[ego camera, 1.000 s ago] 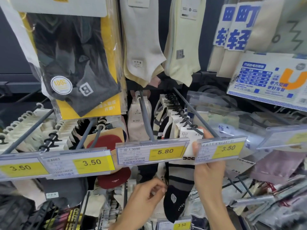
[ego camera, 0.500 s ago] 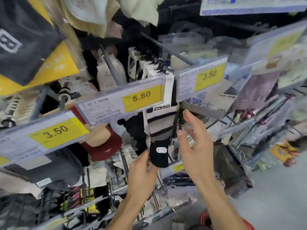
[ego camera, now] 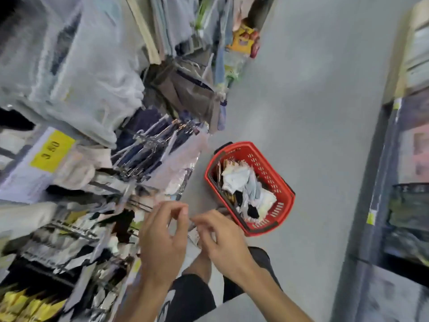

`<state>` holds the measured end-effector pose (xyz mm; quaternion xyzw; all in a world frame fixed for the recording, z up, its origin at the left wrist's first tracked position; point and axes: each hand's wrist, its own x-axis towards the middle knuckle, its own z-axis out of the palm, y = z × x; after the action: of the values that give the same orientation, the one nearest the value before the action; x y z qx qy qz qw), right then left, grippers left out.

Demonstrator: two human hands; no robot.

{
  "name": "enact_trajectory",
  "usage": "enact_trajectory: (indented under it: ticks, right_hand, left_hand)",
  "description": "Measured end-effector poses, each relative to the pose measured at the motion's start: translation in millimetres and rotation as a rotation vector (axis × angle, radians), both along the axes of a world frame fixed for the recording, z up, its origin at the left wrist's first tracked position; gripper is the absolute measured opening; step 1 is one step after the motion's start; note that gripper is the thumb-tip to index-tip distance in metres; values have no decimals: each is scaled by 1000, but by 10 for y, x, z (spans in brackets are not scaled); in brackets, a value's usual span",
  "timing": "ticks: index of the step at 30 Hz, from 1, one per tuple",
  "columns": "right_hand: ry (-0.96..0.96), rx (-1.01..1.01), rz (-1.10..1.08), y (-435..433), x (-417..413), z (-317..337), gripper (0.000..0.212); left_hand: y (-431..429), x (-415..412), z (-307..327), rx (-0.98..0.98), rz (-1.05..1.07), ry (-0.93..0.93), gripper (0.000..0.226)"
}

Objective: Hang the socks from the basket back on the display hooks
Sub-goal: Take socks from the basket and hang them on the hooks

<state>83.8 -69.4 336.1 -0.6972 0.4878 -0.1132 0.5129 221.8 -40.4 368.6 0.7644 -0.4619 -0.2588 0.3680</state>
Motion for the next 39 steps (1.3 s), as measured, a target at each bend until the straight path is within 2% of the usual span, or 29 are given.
enact_trajectory:
  ticks: [2,5,10,15,18,22,24,27,30,32,33,37,39]
  right_hand:
    - [48,60,-39,19,-263,-297,27]
    - [116,148,-109,-27,-635,-866,23]
    - [214,238,-182,-265,-1220,-2142,25]
    - [347,284,-344,-715,-1655,-3635,33]
    - [384,222,-443,-1051,-1827,-4409,44]
    - [309,107,-501,-1530,-1827,-5152,34]
    - [333,189,-546,-1716,-1744,-5389,53]
    - [356,367,-647,-1938,-1604,-5570,75]
    - [364,470,-709,-2127,-1512,-5604,94]
    - [382,565,-683,-2223,-1507,-5620,100]
    - [381,611,-675,-2254,-1525,-5625,96]
    - [366,557,-706,-2249,-1660,-5566,45]
    - [331,447,-722,-2149,-1686,-5357,44]
  left_hand:
    - [-21,-257,-425,190,-107,46,9]
    - [-119,-604,-1186,466,-255,70,14]
    - [-447,-1081,-2594,668,-454,81,13]
    - [-1009,-1411,-4040,719,-499,44,24]
    - [-1501,-1496,-4852,666,-492,-51,44]
    - [-2155,-1556,-5676,666,-564,-159,75]
    - [-2355,-1601,-5935,727,-613,-220,87]
    - [-2443,-1660,-6102,700,-653,-369,82]
    - [-2375,-1779,-6003,661,-760,-419,60]
    - [-2259,-1866,-5900,636,-820,-352,44]
    - [-2195,-1907,-5846,648,-819,-274,43]
    - [-2008,-1986,-5607,782,-699,207,67]
    - [-1969,-1969,-5392,783,-513,486,69]
